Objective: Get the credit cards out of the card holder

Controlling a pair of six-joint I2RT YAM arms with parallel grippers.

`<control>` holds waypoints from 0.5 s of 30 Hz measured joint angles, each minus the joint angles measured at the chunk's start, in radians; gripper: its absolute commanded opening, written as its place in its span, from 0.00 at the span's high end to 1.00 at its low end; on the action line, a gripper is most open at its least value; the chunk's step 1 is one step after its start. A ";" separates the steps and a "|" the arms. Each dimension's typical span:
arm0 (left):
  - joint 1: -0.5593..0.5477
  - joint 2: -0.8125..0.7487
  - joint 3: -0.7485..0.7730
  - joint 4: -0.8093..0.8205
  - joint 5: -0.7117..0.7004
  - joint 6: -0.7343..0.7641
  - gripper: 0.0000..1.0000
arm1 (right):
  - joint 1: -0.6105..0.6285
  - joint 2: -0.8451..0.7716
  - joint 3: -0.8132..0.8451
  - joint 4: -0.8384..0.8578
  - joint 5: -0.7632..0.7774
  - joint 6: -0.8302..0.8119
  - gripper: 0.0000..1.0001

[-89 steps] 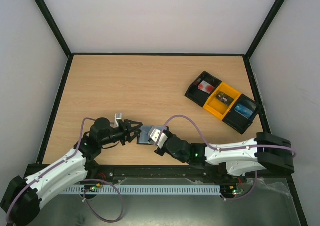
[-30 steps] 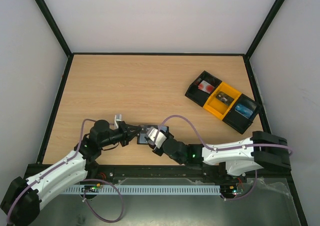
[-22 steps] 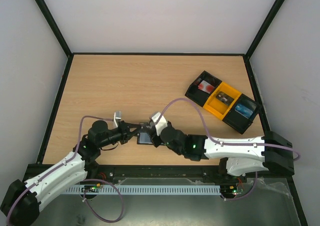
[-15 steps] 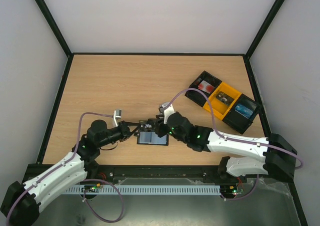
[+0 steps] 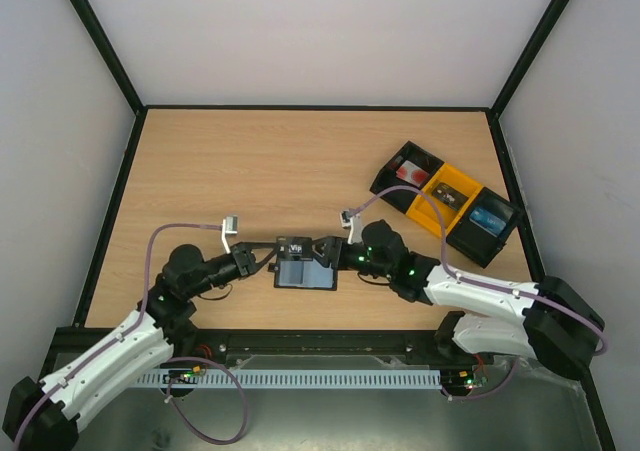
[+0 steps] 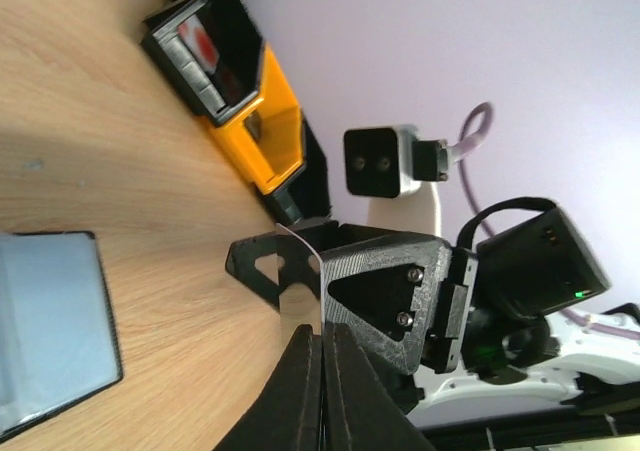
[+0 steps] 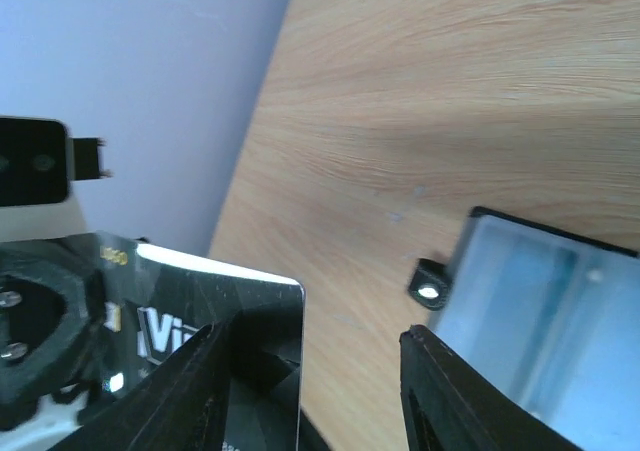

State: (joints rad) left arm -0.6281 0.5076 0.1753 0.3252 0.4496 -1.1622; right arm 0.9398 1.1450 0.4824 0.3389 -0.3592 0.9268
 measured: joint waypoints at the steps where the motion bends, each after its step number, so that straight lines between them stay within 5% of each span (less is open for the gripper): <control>1: 0.000 -0.011 -0.002 0.006 -0.004 -0.005 0.97 | 0.000 -0.008 -0.009 0.024 -0.012 0.019 0.58; 15: 0.000 -0.063 -0.030 0.074 -0.057 -0.063 0.97 | -0.002 -0.061 -0.132 0.350 -0.122 0.218 0.79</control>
State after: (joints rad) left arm -0.6281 0.4450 0.1455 0.3988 0.3927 -1.2247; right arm 0.9375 1.0840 0.3504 0.6891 -0.4812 1.1450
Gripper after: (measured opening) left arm 0.029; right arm 0.278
